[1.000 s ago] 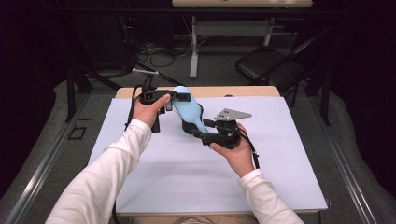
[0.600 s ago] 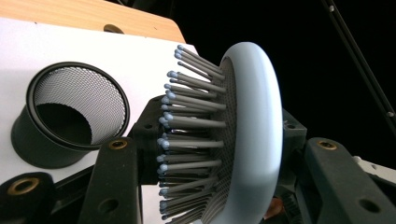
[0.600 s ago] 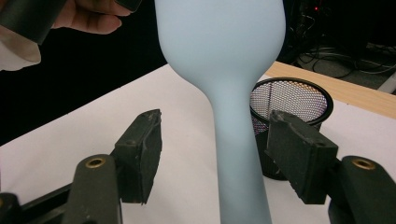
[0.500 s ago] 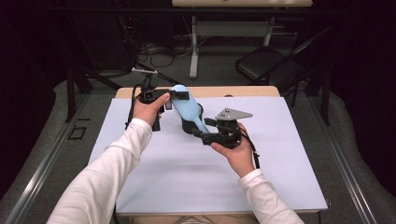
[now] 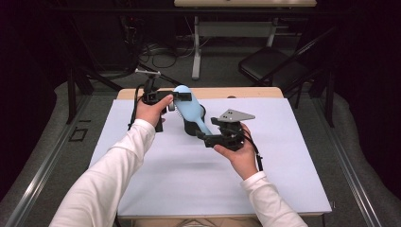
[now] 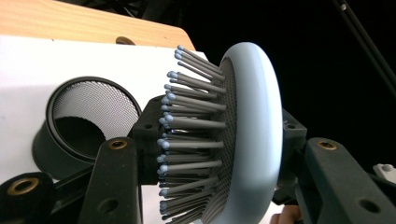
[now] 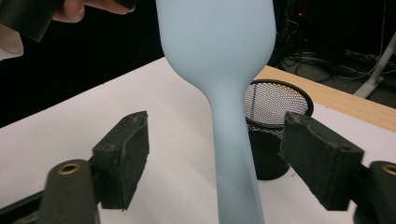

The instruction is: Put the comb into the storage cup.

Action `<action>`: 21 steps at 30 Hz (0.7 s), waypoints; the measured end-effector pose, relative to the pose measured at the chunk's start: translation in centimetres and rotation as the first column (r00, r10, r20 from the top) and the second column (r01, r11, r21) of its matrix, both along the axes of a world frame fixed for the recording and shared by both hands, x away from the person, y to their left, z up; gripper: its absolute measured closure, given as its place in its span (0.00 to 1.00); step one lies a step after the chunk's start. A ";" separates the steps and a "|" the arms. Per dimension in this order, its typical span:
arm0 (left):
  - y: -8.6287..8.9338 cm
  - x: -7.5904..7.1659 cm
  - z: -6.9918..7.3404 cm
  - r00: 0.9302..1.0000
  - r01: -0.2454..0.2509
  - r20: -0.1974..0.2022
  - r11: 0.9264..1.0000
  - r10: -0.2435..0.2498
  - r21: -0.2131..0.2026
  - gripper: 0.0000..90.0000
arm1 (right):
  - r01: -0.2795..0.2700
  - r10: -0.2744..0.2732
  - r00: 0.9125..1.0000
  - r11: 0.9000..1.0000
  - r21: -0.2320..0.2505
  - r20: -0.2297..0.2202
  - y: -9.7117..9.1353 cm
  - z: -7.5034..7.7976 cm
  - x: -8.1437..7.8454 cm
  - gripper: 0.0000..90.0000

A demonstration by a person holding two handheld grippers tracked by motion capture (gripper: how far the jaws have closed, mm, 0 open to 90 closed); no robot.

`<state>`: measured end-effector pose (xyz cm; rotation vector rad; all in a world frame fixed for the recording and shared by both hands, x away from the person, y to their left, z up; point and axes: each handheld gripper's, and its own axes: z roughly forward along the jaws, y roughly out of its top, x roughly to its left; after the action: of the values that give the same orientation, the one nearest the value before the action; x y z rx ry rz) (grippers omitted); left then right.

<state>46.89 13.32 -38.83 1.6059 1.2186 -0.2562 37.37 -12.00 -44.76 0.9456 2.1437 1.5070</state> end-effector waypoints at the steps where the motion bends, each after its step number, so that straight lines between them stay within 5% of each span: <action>1: 0.0 0.0 0.0 1.000 -0.001 0.001 1.000 0.001 0.001 0.56 | 0.001 -0.001 1.000 1.000 -0.002 -0.002 0.0 0.0 0.0 0.22; 21: 0.2 0.6 -0.1 0.998 -0.007 0.059 1.000 0.006 0.021 0.55 | 0.021 -0.022 1.000 0.999 -0.038 -0.018 0.4 0.2 -0.1 0.03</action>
<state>47.46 13.48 -38.97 1.6161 1.1849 -0.1912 37.26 -11.62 -44.52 0.9705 2.1598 1.4483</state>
